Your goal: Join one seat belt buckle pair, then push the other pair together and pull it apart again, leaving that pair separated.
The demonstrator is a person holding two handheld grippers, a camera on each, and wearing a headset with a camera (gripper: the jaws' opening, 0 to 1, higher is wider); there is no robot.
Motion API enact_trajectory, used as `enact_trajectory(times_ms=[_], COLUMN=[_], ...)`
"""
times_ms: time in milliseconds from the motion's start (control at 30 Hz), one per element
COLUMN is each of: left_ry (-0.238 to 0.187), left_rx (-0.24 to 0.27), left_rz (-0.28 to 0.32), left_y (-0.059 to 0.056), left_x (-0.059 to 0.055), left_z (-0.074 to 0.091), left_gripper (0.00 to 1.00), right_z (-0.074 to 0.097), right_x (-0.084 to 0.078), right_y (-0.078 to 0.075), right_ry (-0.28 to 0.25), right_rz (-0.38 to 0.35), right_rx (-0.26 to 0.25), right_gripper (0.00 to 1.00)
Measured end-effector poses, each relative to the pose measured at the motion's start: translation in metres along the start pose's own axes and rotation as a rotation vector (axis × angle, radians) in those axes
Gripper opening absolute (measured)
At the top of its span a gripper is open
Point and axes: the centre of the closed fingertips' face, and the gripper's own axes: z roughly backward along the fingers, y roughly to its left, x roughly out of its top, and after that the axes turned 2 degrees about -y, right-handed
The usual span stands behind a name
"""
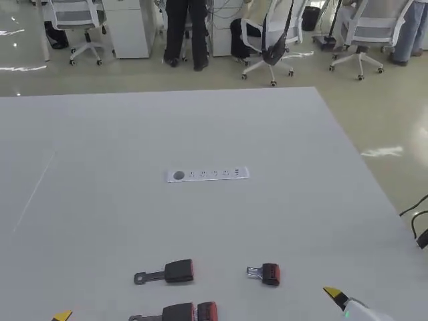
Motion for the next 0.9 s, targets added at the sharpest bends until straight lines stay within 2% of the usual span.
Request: enact_trajectory(times_ms=[100,233,300,467,667,700,733,900], left_ry=[-0.006,0.004,0.019,0.006,-0.003,-0.004,-0.006,-0.011], left_rx=[0.006,0.003,0.007,0.005,0.001,0.002,0.003,-0.002], left_rz=[0.013,0.024,0.005,0.001,0.005,0.004,0.006,0.021], left_y=[-0.002,-0.003,-0.003,-0.005,-0.009,-0.013,-0.014,-0.014], left_x=[0.003,0.002,0.0,0.003,0.01,0.017,0.018,0.021], left_z=[0.001,0.0,-0.001,-0.001,0.0,0.003,0.004,0.005], left_gripper=[1.0,1.0,1.0,1.0,1.0,1.0,1.0,1.0], right_z=[0.002,0.003,0.004,0.005,0.006,0.007,0.007,0.005], right_x=[0.001,-0.003,-0.005,-0.008,-0.01,-0.009,-0.009,-0.009], right_y=[-0.002,-0.009,-0.012,-0.013,-0.009,-0.009,-0.009,-0.01], right_ry=[-0.001,-0.007,-0.002,0.008,0.02,0.02,0.02,0.014], right_rz=[-0.001,0.0,0.002,0.005,-0.001,-0.001,0.002,0.003], right_rx=[-0.001,0.001,0.001,0.005,0.018,0.019,0.02,0.018], right_gripper=[1.0,1.0,1.0,1.0,1.0,1.0,1.0,1.0])
